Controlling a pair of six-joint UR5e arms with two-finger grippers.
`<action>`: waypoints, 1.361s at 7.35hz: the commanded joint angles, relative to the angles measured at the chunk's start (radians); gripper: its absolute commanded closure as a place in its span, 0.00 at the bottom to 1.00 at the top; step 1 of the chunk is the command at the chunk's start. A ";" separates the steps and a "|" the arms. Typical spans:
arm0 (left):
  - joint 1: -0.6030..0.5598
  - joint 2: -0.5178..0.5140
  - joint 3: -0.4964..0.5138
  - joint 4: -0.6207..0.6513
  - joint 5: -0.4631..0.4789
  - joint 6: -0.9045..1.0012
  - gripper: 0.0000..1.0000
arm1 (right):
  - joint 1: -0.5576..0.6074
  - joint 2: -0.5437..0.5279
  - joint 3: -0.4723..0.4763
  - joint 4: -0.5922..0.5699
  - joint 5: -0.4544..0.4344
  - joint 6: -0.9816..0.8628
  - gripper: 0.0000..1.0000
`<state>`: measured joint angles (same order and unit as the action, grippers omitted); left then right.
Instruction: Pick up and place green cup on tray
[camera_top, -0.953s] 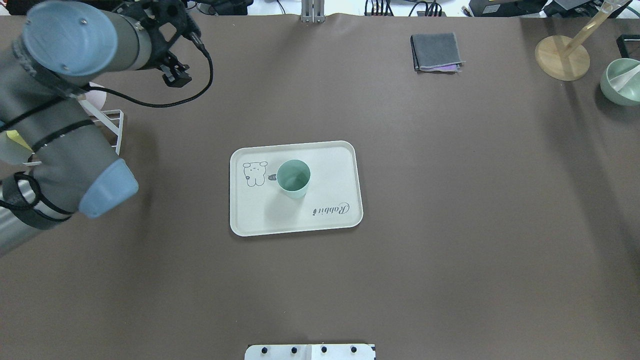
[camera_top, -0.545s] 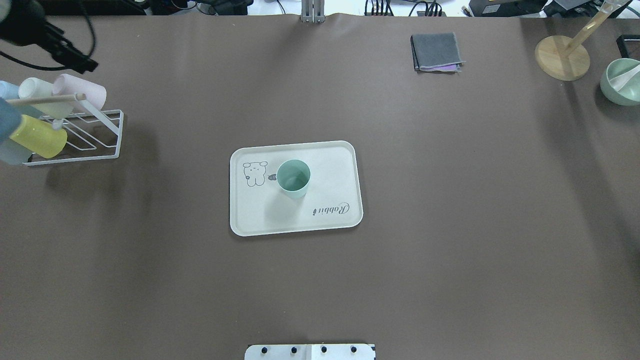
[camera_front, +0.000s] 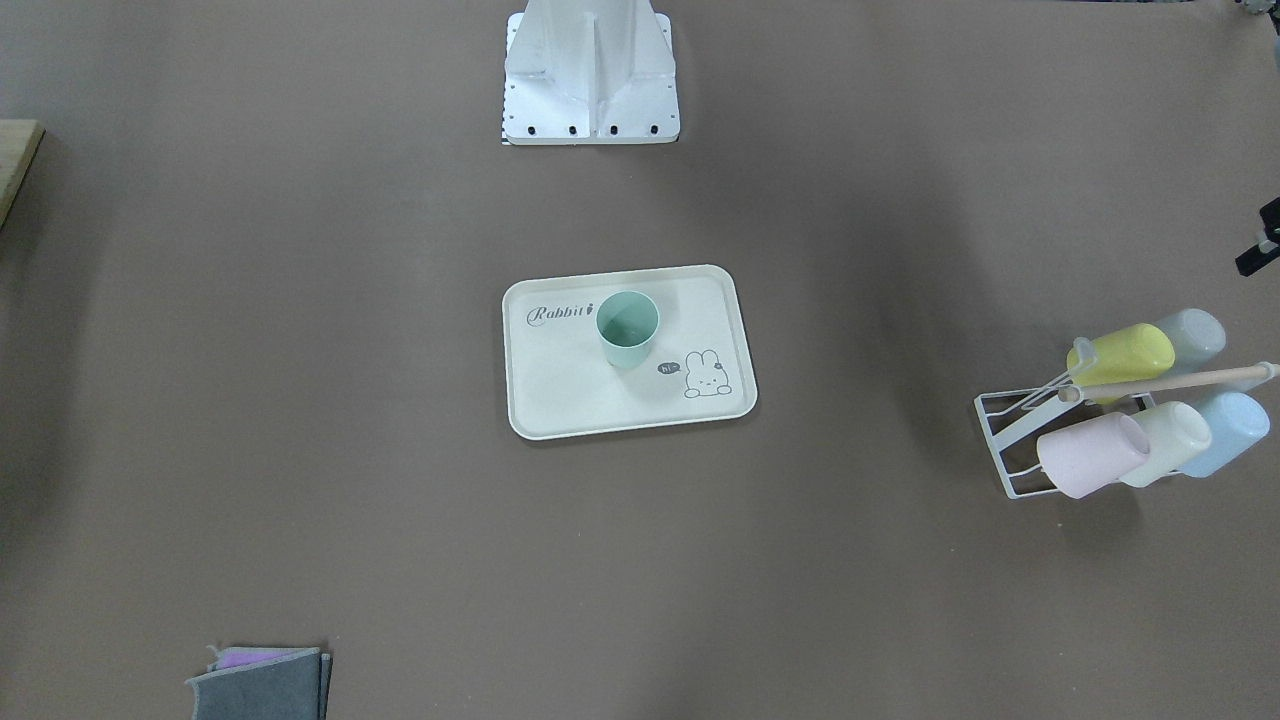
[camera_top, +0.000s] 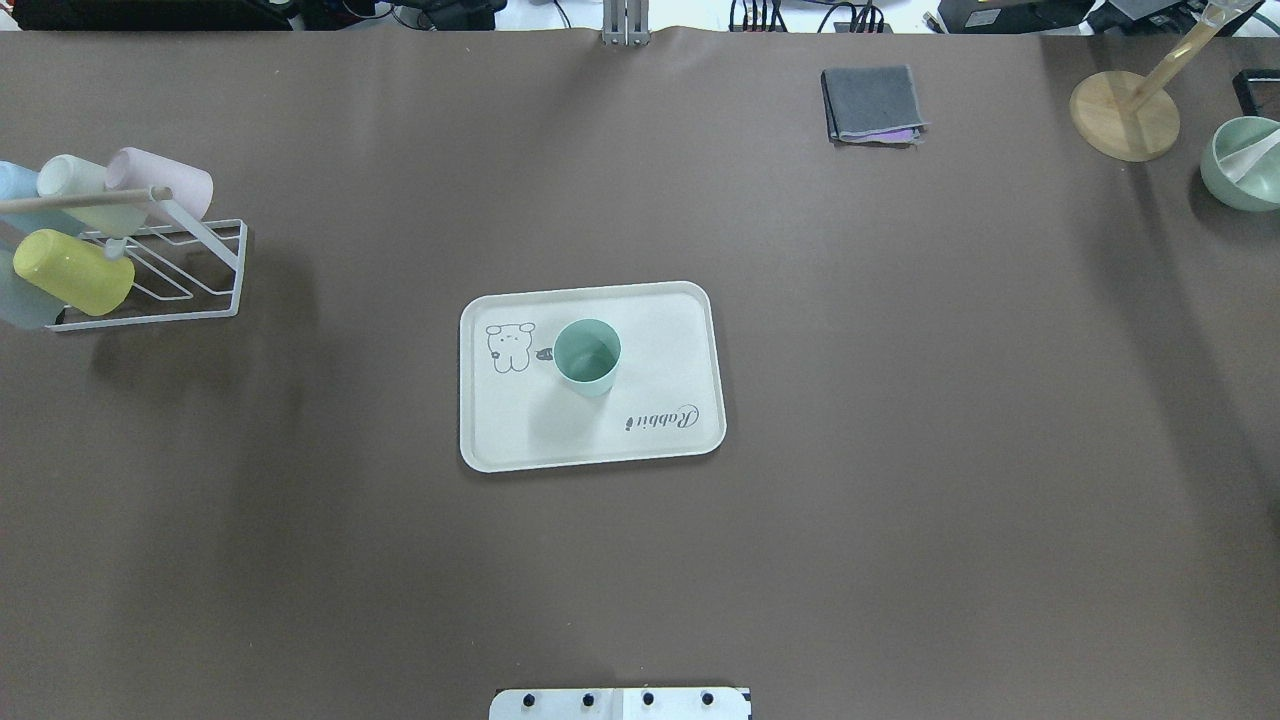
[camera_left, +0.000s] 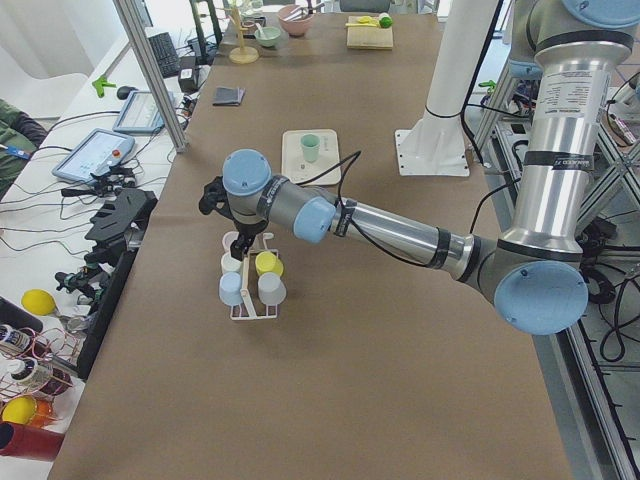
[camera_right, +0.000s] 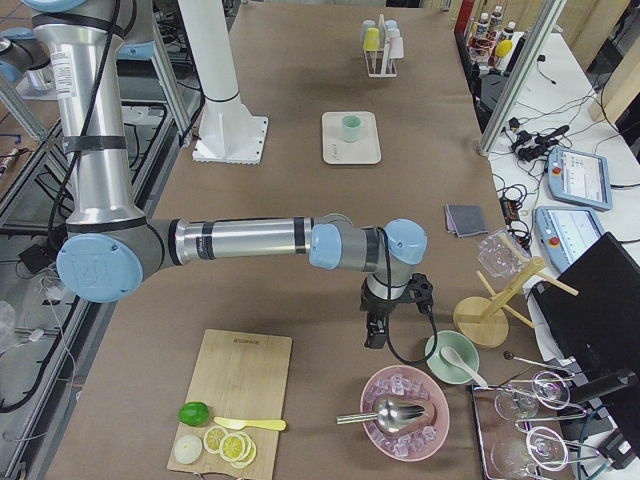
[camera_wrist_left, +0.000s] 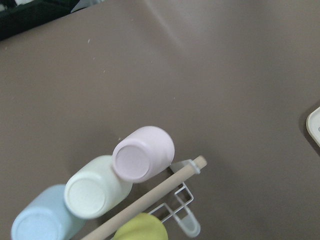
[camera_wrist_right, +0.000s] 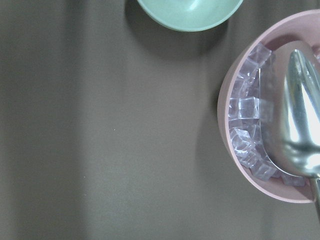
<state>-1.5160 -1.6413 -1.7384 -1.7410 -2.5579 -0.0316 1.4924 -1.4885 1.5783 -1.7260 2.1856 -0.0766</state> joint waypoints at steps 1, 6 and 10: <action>-0.101 0.067 0.086 0.030 -0.001 0.161 0.01 | 0.003 0.001 0.000 0.044 0.003 0.119 0.00; -0.115 0.161 0.059 0.235 0.248 0.243 0.01 | 0.005 -0.012 0.003 0.079 0.029 0.163 0.00; -0.118 0.164 0.046 0.233 0.245 0.246 0.01 | 0.005 -0.012 0.003 0.079 0.029 0.161 0.00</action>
<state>-1.6324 -1.4782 -1.6854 -1.5079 -2.3129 0.2136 1.4971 -1.5001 1.5820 -1.6475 2.2150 0.0845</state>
